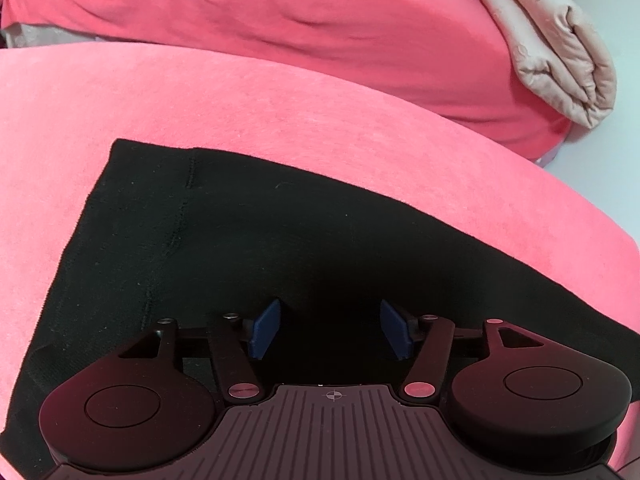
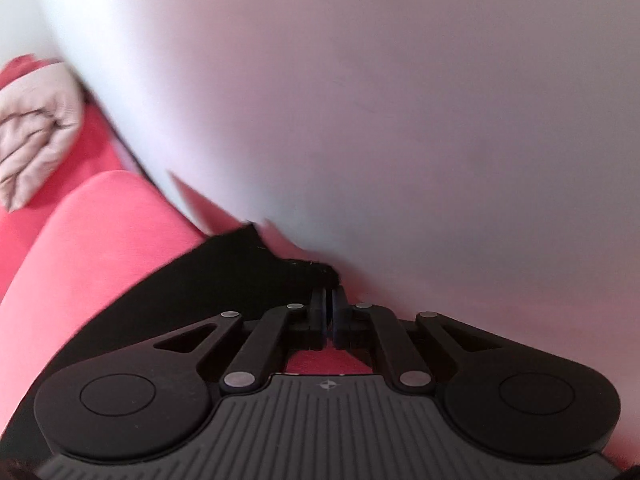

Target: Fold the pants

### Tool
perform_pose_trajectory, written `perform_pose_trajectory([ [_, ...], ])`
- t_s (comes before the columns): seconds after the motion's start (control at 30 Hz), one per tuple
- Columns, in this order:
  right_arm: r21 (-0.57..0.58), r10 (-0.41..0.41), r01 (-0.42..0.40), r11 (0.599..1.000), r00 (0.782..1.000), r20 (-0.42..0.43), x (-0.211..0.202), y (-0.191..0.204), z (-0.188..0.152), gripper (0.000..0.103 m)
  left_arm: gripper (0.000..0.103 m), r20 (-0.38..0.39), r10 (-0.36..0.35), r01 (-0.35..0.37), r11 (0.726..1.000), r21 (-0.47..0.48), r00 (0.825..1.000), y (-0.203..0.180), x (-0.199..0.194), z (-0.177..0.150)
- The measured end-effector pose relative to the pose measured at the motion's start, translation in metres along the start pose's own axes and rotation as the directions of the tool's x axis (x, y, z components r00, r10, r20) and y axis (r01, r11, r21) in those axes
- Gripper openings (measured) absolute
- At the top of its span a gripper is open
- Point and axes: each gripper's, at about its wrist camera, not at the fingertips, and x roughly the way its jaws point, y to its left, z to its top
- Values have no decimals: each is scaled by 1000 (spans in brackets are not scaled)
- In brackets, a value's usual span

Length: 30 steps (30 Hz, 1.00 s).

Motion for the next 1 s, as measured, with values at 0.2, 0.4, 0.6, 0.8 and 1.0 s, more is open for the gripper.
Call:
perform_pose_trajectory([
  [0.2, -82, -101, 113, 990, 985, 141, -34, 17, -10, 19, 103, -14, -2, 2, 1000, 26, 1000, -1, -8, -4],
  [0.4, -407, 215, -173, 897, 975, 59, -82, 86, -67, 27, 103, 8, 33, -34, 997, 70, 999, -14, -13, -14],
  [0.6, -629, 245, -250, 736, 965, -96, -78, 153, -109, 31, 103, -9, 62, -60, 989, 134, 998, -31, -3, -13],
  [0.8, -520, 229, -248, 817, 968, -102, -53, 118, -81, 21, 103, 15, 38, -41, 978, 204, 999, -23, -2, -23],
  [1.0, -411, 250, -270, 871, 963, -102, -80, 81, -70, 43, 103, 22, 79, -82, 980, 179, 997, -15, -39, -35],
])
